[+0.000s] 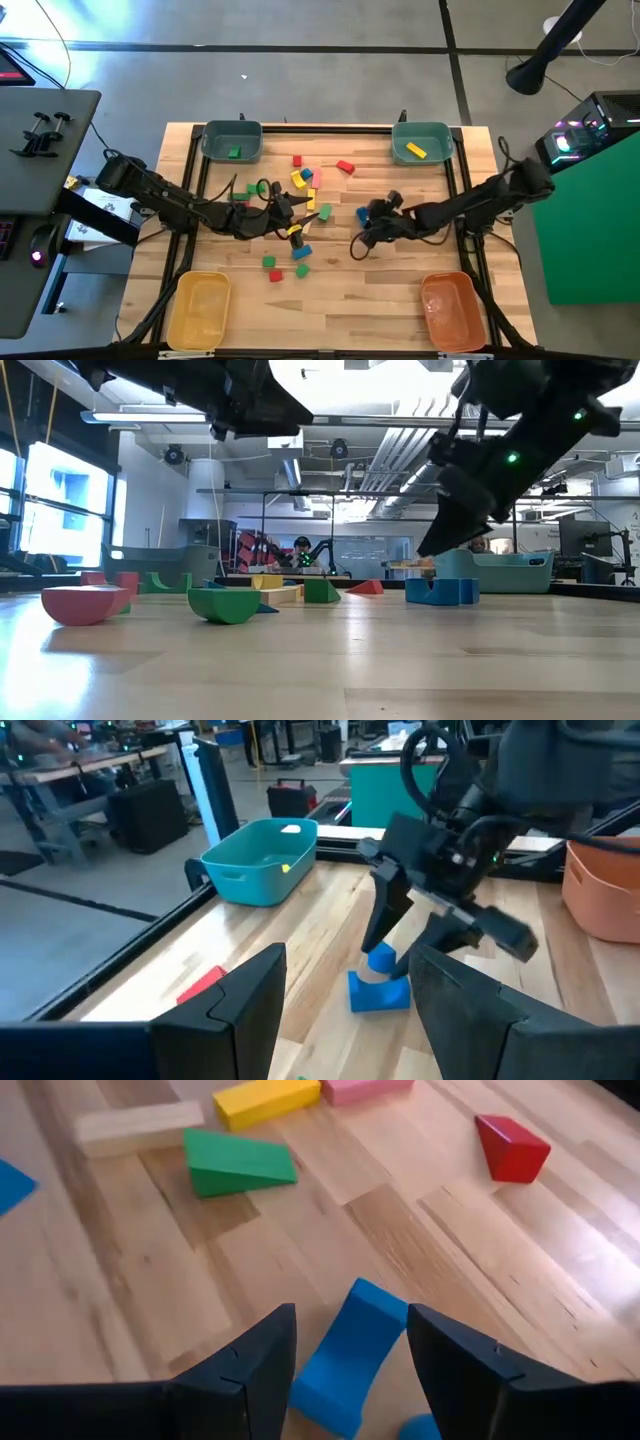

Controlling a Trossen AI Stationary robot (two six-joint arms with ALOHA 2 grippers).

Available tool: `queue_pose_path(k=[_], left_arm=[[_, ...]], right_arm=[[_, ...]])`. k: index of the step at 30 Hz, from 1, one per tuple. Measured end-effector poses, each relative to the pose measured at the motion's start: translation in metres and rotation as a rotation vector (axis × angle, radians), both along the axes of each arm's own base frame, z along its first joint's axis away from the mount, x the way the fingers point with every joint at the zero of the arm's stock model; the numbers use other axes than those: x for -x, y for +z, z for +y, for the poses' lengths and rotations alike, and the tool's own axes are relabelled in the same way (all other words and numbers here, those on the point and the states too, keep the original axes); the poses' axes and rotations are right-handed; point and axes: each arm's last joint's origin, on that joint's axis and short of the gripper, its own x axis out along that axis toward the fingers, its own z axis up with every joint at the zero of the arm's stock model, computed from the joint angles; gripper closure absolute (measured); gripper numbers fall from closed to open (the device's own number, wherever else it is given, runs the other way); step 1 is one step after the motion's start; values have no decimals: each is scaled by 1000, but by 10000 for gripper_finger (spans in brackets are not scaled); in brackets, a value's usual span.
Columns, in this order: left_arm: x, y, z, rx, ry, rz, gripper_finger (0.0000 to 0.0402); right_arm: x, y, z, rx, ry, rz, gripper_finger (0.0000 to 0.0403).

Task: Sort blocks by size
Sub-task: Put the blue arch block into the orange bin

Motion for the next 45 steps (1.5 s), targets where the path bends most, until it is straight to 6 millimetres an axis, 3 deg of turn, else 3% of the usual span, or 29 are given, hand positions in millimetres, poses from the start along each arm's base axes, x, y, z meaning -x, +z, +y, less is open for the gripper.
queue_pose_path(k=[5, 10, 13, 17, 31, 34, 40, 45], left_arm=[[2, -3, -3, 21, -2, 21, 203], [2, -4, -3, 37, 1, 19, 203], [2, -5, -3, 53, 4, 19, 203], [3, -6, -7, 61, -5, 31, 203], [4, -6, -11, 59, -15, 27, 203], [4, -6, -11, 59, -15, 27, 203], [5, -6, -10, 56, -15, 37, 203], [4, -9, -11, 50, -19, 54, 203]], right_arm=[[-8, -6, -2, 3, -15, 37, 198], [-15, -1, -1, -10, -30, 49, 142], [-15, 1, 0, -68, -89, 48, 116], [-13, -1, 2, -194, -118, 56, 112], [-17, -40, 4, -174, -166, 165, 143], [-18, -41, 4, -163, -165, 162, 172], [-18, -40, 3, -116, -176, 150, 270], [-17, -37, 12, -51, -85, 174, 272]])
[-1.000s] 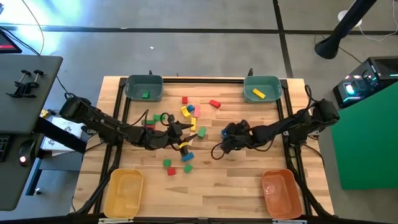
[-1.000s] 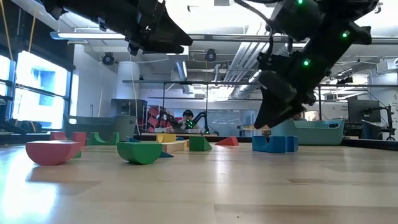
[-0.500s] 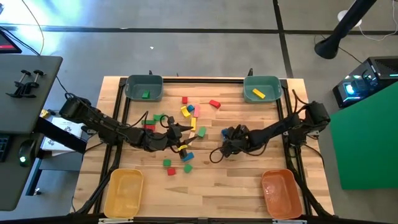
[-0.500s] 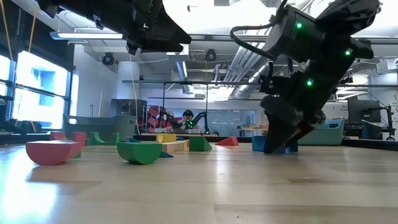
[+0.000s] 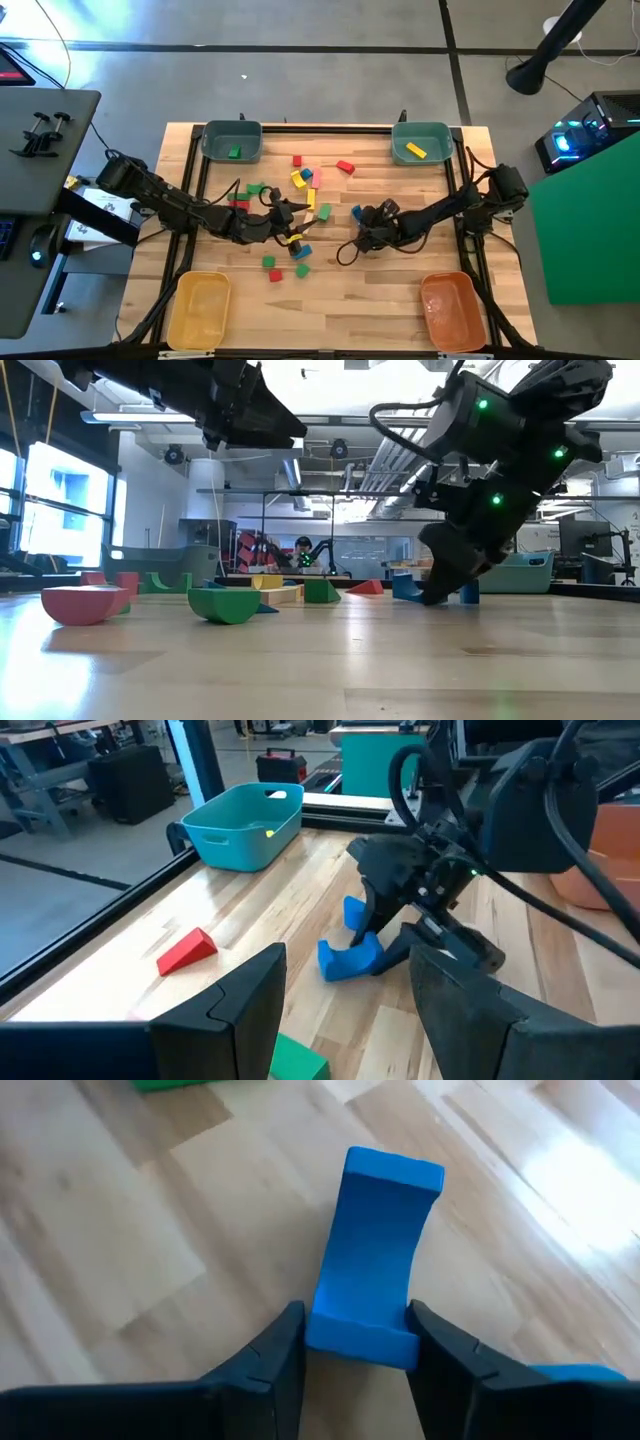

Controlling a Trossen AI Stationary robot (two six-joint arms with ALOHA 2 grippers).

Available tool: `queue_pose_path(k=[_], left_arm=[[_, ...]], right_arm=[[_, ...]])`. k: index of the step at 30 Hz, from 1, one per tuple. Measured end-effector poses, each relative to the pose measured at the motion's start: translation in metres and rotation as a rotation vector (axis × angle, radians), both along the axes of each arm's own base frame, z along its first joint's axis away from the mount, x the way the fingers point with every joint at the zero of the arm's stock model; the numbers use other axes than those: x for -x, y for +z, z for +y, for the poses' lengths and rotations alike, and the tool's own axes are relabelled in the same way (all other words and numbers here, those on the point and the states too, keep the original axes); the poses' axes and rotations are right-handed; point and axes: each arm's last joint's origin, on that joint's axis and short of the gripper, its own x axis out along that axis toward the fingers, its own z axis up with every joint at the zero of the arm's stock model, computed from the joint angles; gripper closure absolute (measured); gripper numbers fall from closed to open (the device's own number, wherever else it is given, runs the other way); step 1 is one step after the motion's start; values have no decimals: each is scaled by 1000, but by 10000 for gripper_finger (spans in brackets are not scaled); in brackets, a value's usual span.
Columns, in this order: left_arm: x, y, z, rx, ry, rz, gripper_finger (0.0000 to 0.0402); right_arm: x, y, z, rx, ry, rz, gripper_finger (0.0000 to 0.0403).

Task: Sort blocks by size
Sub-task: Put the blue arch block into the orange bin

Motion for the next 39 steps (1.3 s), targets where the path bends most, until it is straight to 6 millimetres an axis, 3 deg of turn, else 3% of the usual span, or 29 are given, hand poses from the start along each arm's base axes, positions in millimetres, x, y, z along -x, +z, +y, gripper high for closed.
queue_pose_path(k=[3, 9, 13, 17, 23, 28, 32, 39], left_arm=[[0, 0, -2, -19, -14, 6, 203], [2, 0, -8, -71, -49, 27, 203], [2, 0, -9, -89, -60, 34, 203], [3, 0, -9, -93, -60, 44, 203], [3, -1, -10, -88, -61, 45, 203], [3, -1, -10, -86, -61, 44, 203], [3, -1, -10, -86, -61, 44, 203], [3, 0, -10, -76, -59, 34, 203]], right_arm=[[2, 18, 16, -23, 50, 29, 272], [10, 101, 76, -124, 176, 71, 272], [33, 153, 123, -359, 248, 164, 272], [68, 174, 162, -626, 127, 311, 272], [126, 163, 199, -766, -241, 499, 272], [156, 136, 206, -719, -432, 530, 272], [158, 110, 199, -693, -475, 529, 272], [145, 74, 183, -738, -468, 560, 272]])
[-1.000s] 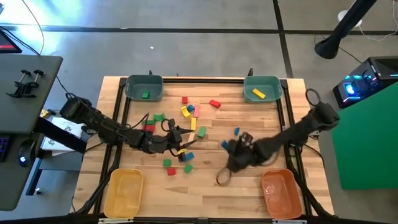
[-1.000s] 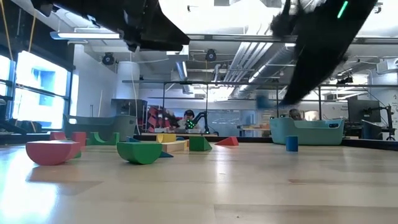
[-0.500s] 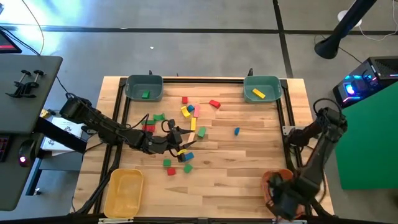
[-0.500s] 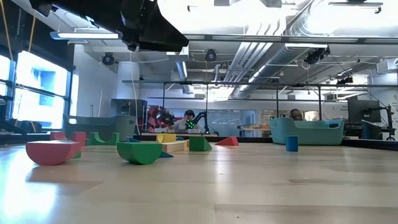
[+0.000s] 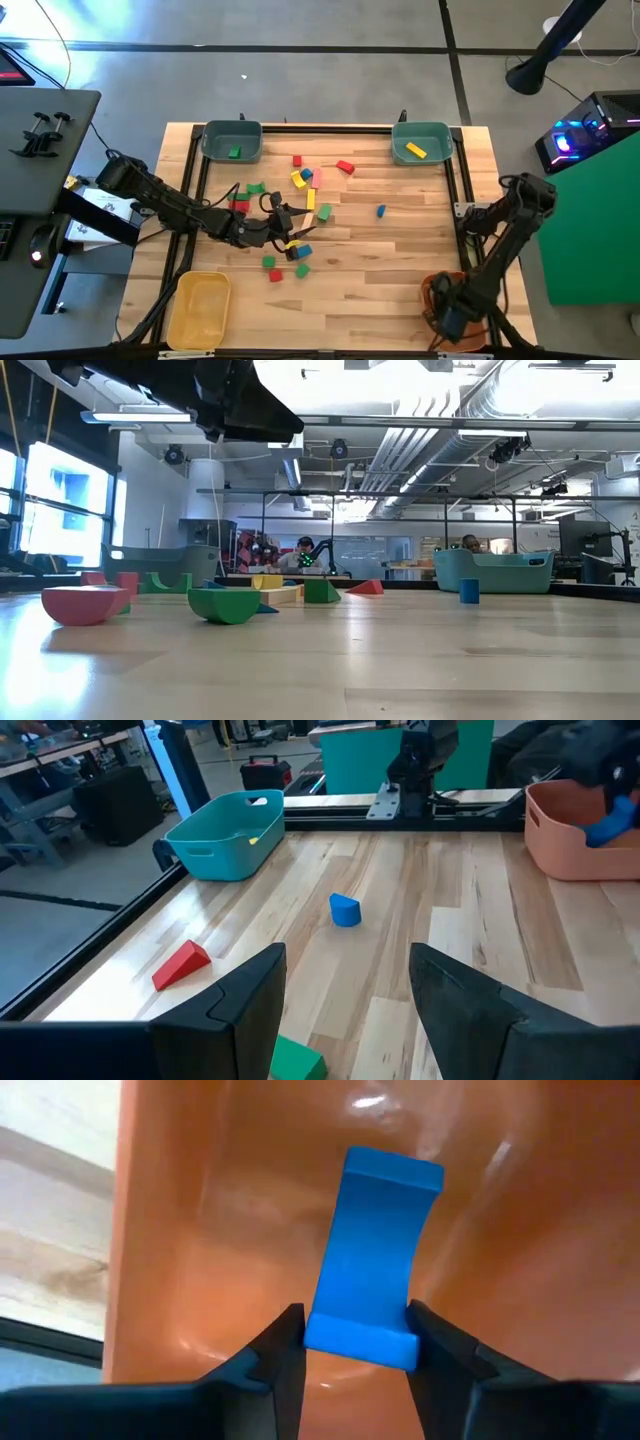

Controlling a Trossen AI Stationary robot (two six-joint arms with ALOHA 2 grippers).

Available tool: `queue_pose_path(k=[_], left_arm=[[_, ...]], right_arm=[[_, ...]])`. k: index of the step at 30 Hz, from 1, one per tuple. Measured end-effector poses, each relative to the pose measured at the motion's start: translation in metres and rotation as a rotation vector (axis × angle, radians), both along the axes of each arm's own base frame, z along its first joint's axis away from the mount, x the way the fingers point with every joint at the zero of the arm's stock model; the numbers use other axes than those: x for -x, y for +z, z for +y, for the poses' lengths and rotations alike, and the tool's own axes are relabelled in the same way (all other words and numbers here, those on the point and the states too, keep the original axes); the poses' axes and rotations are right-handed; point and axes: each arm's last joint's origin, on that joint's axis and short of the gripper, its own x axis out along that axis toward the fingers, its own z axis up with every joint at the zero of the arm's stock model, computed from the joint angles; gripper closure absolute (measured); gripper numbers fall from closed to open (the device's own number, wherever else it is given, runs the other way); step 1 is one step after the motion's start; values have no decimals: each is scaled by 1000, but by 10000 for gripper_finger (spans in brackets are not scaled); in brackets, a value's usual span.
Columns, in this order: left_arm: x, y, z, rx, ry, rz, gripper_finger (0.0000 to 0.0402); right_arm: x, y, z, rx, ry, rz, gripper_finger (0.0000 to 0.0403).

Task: Sort blocks by size
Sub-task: Put the blue arch block into the orange bin, then put the bottom blue half-circle block into the yellow bin

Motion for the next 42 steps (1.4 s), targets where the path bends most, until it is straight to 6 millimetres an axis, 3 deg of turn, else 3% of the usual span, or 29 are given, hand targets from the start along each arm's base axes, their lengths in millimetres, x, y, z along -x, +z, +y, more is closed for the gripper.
queue_pose_path(k=[4, 10, 13, 18, 22, 27, 29, 32, 36, 42], left_arm=[[0, 0, 0, 14, 4, -5, 203], [0, 0, 0, 31, 8, -12, 203], [0, 0, 0, 41, 11, -16, 203], [-1, 0, 2, 114, 40, -44, 203], [-4, 0, 14, 217, 95, -85, 203], [-15, -5, 29, 298, 154, -154, 203], [-26, -8, 32, 282, 143, -203, 203], [-53, -9, 28, 215, 72, -253, 203], [-102, -6, 12, 85, -11, -205, 203], [-166, -16, 3, 8, 60, 41, 203]], right_arm=[[-3, -13, -5, -67, 29, 15, 260], [-5, -11, -11, -88, 112, 81, 154], [-6, 7, -12, -70, 129, 110, 130], [-7, 58, -14, 66, 134, 117, 124], [-9, 99, -16, 276, 173, -122, 123], [-22, 118, -20, 675, 308, -698, 122], [-28, 117, -20, 827, 373, -867, 122], [-37, 112, -24, 1006, 461, -969, 122], [-49, 106, -36, 1146, 492, -967, 121], [-58, 103, -45, 1160, 546, -878, 121]])
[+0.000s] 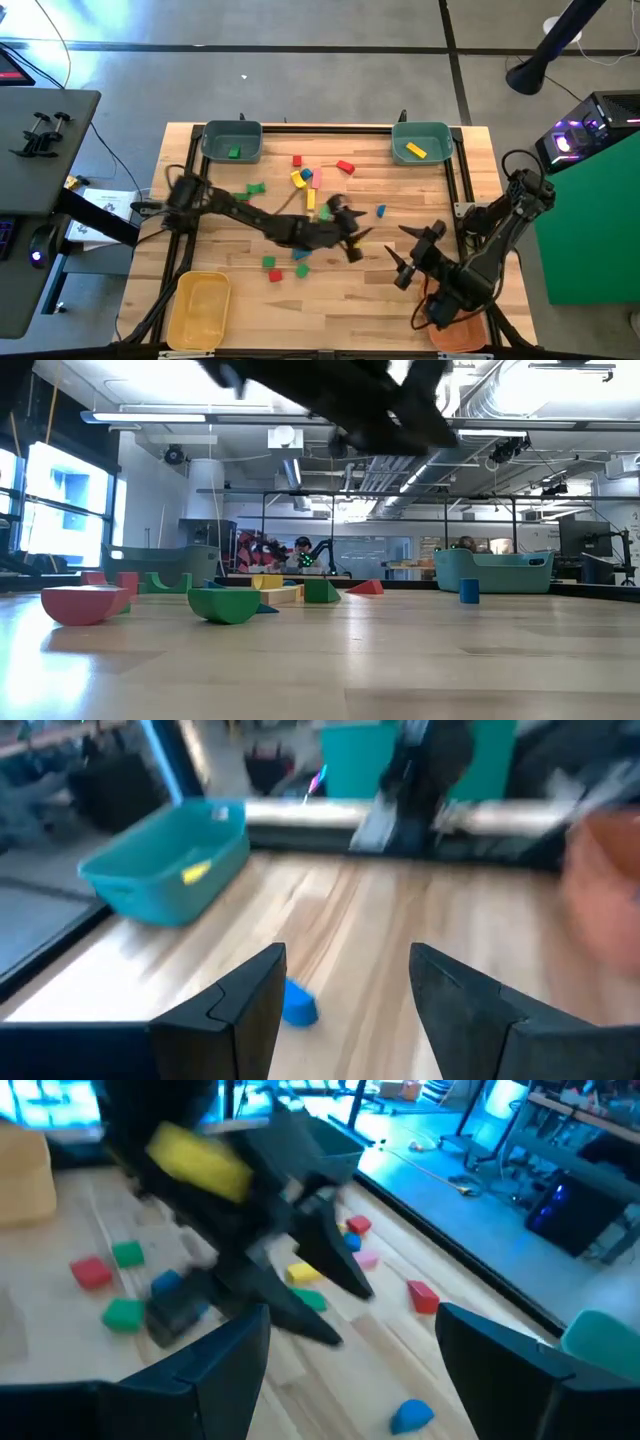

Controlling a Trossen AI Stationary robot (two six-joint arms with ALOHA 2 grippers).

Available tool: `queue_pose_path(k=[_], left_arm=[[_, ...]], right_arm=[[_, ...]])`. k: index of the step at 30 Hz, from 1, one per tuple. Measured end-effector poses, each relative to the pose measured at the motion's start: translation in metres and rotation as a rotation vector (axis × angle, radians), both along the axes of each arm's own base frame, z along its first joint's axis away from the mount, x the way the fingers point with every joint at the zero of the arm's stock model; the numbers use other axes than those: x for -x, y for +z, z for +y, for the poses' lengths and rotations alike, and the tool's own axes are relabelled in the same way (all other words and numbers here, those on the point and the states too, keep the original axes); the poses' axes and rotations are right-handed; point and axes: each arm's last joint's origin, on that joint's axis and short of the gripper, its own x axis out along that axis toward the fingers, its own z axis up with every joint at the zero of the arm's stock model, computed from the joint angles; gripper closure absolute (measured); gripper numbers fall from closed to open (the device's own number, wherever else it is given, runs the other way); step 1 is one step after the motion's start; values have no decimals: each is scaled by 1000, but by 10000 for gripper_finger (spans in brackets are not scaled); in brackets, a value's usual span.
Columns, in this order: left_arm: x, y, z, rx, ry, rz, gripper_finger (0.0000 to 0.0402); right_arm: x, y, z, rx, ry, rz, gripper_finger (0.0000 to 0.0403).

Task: Sort blocks by size
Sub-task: Put the bottom blue half-circle block into the yellow bin

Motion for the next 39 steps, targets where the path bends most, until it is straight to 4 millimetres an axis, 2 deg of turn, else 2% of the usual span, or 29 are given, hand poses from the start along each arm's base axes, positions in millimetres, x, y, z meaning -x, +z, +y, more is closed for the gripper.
queue_pose_path(k=[5, 12, 17, 24, 27, 39], left_arm=[[-37, -29, 15, 44, 64, 75, 203], [-61, -61, 43, 85, 32, 102, 203], [-65, -81, 67, 100, 51, 103, 203], [-70, -101, 96, 241, -2, 52, 203], [-72, -105, 99, 224, -78, 51, 203], [-70, -111, 95, 196, -140, 117, 203]], right_arm=[[0, 1, 0, 57, 22, 21, 121], [0, 0, 2, 57, 31, 17, 121], [2, 0, 6, 53, 46, -9, 121], [2, 0, 7, 65, 52, -6, 121], [2, 0, 7, 63, 53, -8, 121], [0, 0, 10, 28, 52, -30, 121]])
